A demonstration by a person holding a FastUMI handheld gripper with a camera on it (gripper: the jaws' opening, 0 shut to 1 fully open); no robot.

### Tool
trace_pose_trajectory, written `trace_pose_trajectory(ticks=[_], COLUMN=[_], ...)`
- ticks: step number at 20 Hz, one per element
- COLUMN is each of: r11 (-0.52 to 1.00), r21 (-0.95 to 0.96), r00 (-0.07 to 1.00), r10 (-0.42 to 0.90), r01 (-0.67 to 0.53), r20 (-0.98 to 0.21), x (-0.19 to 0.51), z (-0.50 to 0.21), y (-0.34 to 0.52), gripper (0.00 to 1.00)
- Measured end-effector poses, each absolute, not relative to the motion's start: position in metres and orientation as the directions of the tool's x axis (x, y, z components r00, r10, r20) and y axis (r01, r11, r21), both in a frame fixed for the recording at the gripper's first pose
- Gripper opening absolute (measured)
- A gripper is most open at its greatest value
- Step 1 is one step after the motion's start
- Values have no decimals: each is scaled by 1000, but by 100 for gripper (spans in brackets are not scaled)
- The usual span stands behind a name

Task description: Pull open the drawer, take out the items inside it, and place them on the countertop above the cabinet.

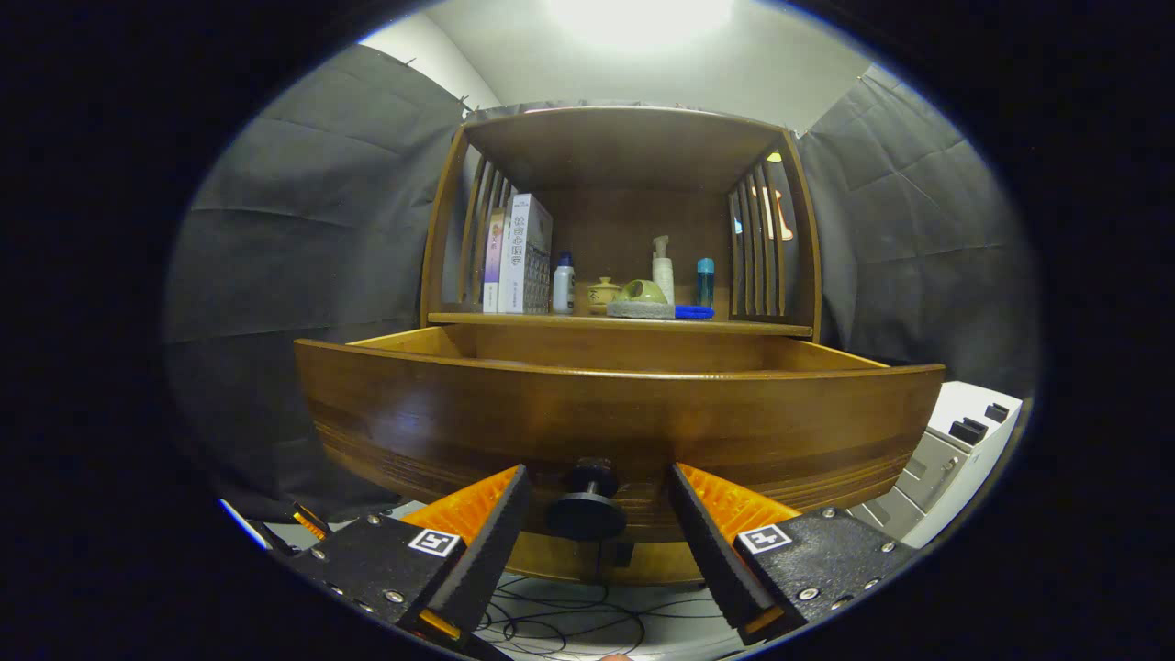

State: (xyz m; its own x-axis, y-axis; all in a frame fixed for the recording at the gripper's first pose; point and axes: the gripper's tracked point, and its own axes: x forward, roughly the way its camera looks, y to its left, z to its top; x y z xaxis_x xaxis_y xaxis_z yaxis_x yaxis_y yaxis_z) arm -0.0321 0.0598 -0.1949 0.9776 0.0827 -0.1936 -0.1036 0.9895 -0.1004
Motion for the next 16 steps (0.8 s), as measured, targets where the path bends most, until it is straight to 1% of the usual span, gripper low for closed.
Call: trace_pose_trajectory(ticks=[8, 10, 11, 16], r11=[992, 994, 994, 994], r21=[-113, -91, -90, -96], r00=[984, 982, 984, 985], r10=[28, 41, 42, 38], r01=[-48, -59, -59, -55], r20=[-174, -185, -175, -165], x=[-21, -18, -15, -14], z=[-195, -196, -194, -195], y=[54, 56, 57, 56], gripper=[93, 93, 95, 95])
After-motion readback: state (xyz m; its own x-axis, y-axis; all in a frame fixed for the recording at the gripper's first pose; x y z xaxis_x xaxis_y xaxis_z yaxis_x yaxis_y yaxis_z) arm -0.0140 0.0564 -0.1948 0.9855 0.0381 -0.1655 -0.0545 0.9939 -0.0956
